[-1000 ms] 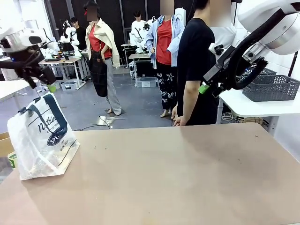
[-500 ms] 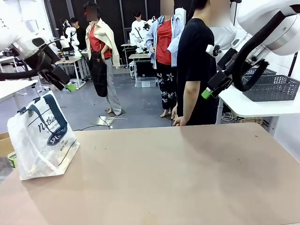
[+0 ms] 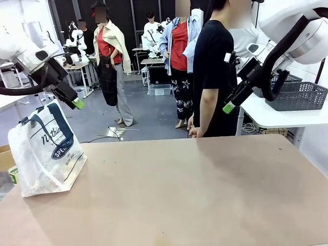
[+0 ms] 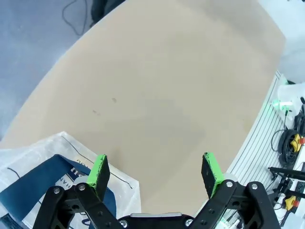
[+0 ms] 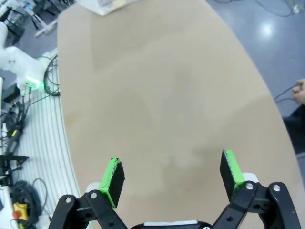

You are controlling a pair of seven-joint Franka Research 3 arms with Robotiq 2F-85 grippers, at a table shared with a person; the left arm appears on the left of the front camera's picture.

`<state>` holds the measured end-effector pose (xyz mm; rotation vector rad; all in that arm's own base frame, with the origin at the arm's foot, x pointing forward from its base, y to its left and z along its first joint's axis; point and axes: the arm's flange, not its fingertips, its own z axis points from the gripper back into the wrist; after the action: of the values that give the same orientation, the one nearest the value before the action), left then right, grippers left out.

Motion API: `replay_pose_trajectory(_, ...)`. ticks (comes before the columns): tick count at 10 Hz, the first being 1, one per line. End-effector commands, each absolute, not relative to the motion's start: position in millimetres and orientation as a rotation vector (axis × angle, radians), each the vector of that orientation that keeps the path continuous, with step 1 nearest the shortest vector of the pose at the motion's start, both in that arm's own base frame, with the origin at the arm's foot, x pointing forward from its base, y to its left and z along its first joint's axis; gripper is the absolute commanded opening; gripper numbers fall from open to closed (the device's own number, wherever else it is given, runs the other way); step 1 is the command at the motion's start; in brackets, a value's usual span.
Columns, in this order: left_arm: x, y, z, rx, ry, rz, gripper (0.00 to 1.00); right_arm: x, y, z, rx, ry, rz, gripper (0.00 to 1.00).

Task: Transfer purchased items from the store into the shopping bag.
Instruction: Move the Reusable shopping bag to the right side of the table.

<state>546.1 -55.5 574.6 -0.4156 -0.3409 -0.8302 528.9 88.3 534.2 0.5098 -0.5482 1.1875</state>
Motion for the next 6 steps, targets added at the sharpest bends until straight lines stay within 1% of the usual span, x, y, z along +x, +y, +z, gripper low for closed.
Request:
replay_pose_trajectory(1,547.3,-54.9,576.5,-0.450,-0.374,-0.923,1.00,538.8,80.4,539.9,0.550,-0.622,1.195,1.00)
replay_pose_trajectory(2,544.9,-56.6,575.9,-0.443,-0.462,-0.976,1.00,540.4,80.1,541.1,0.539,-0.640,1.195,1.00)
replay_pose_trajectory(3,543.8,-56.0,574.7,-0.423,-0.507,-0.988,1.00,542.1,80.6,540.8,0.551,-0.637,1.186,1.00)
replay_pose_trajectory(6,539.3,-58.8,565.8,-0.480,-0.527,-1.065,1.00,544.8,79.7,544.6,0.559,-0.645,1.191,1.00)
